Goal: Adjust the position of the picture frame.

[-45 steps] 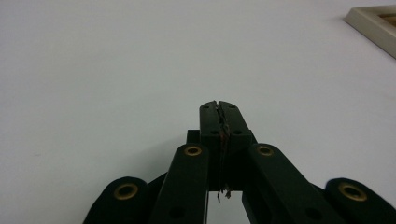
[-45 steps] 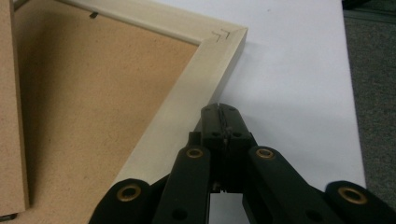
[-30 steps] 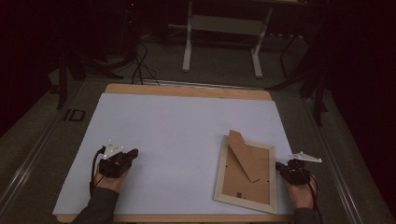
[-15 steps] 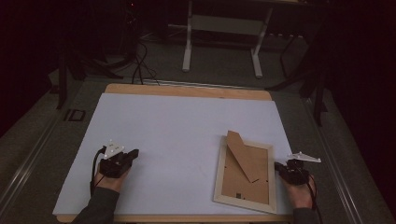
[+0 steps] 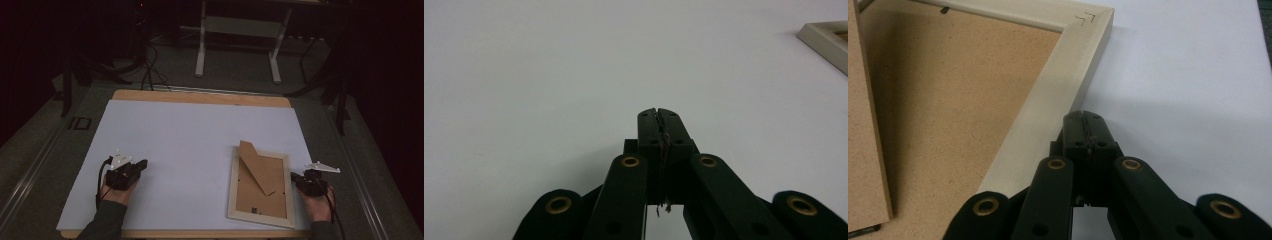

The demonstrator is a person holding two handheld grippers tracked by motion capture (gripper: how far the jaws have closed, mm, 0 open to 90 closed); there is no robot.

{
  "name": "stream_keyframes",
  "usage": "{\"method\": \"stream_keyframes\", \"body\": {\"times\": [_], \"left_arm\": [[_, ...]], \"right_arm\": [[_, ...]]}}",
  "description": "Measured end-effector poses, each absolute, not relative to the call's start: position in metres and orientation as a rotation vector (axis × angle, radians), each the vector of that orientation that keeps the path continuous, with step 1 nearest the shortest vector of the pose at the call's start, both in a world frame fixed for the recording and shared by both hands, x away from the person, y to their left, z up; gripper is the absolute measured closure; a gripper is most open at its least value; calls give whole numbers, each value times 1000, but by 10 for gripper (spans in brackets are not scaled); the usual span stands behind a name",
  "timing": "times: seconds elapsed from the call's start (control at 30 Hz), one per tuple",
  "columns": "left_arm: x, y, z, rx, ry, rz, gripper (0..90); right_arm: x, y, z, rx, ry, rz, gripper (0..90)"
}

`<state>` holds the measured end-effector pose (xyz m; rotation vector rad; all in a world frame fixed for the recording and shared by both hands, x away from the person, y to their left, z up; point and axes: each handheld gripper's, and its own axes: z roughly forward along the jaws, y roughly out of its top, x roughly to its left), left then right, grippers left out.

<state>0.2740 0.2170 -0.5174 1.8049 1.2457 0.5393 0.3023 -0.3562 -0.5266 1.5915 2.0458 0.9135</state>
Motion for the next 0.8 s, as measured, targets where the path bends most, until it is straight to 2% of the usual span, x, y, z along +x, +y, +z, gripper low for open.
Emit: {"method": "stream_keyframes", "body": {"times": [0.5,0.8], "left_arm": [[274,217,-518,1799,1244,542,814],[273,216,-518,1802,1234,537,801]], "right_arm": [[309,-349,-527,1586,2051,930,897],[316,-342,-527,1572,2063,930,897]]}}
